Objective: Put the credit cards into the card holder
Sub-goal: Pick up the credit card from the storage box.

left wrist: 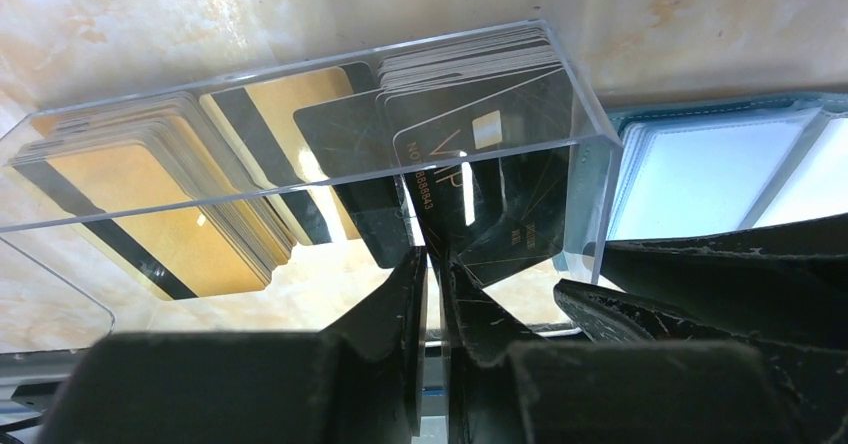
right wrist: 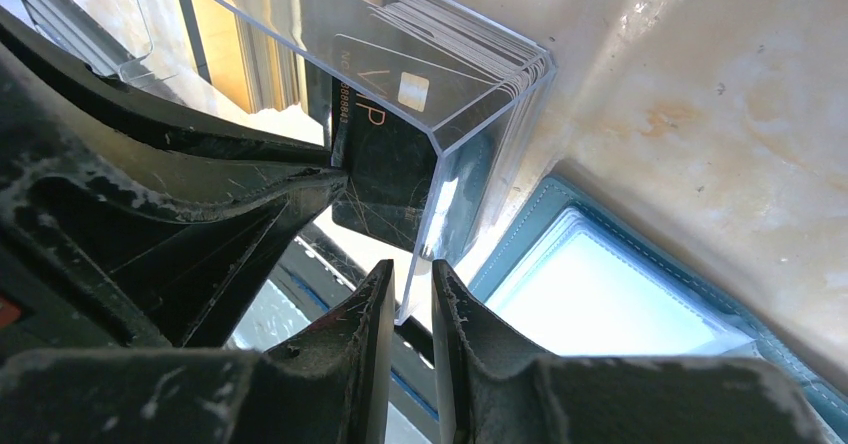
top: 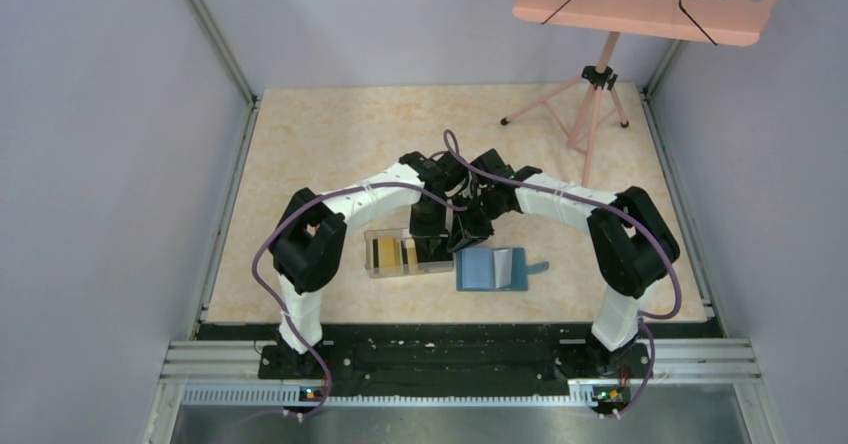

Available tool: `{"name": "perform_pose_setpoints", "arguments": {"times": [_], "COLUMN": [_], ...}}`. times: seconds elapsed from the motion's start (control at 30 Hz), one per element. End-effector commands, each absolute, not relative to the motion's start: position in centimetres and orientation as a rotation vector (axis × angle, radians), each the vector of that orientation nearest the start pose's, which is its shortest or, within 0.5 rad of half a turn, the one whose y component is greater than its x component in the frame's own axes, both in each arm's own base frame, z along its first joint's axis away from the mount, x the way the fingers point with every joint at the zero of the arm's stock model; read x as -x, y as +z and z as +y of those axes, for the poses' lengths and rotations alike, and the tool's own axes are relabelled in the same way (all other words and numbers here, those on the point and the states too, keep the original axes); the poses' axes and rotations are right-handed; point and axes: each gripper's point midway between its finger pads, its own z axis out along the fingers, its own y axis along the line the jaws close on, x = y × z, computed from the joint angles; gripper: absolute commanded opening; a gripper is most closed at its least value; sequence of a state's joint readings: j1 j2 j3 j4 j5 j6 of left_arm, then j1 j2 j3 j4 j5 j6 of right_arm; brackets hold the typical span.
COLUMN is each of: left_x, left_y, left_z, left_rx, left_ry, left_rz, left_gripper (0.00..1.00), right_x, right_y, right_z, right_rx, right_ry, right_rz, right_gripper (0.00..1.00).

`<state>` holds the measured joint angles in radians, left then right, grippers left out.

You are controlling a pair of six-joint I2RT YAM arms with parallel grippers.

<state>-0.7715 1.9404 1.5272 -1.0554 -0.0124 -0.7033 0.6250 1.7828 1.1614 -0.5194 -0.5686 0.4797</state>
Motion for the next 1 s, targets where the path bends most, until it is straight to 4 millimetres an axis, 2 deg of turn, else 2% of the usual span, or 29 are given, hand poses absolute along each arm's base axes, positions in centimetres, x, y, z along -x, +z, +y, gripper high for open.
{"name": "perform_pose_setpoints", "arguments": {"times": [0.0, 0.27, 0.33, 0.6, 0.9, 0.97], "left_x": [-25.2, -25.5, -25.3, -25.2, -24.9, -24.7], "left_y": [7.4, 9.0, 9.3, 10.1, 9.7, 9.3], "left_z": [-28.4, -29.5, -30.3, -31.4, -31.5, -31.5], "left_rx": [-0.13, -0.106, -0.103, -0.052, -0.043, -0.044], "left_ry": [-0.15, -0.259, -0.333, -0.457, -0.483, -0.475], "left_rz": [2.99, 2.934, 2.936, 2.902, 2.907, 2.923], "left_gripper": [0.12, 0.07, 0.07, 0.07, 0.09, 0.13], "right_x": [-24.6, -24.7, -24.7, -24.8, -24.9, -24.9], "right_y": [10.8, 10.8, 10.8, 11.1, 11.1, 11.1], "right_z": [31.8, 31.8, 31.8, 31.7, 31.7, 31.7], "right_rx": [0.456, 0.454, 0.454, 0.449, 0.45, 0.449], "right_ry": [1.128, 1.128, 1.128, 1.12, 1.119, 1.119], "right_rz": [2.713, 2.713, 2.711, 2.705, 2.706, 2.708], "right_gripper": [0.2, 0.2, 0.2, 0.2, 0.2, 0.2]}}
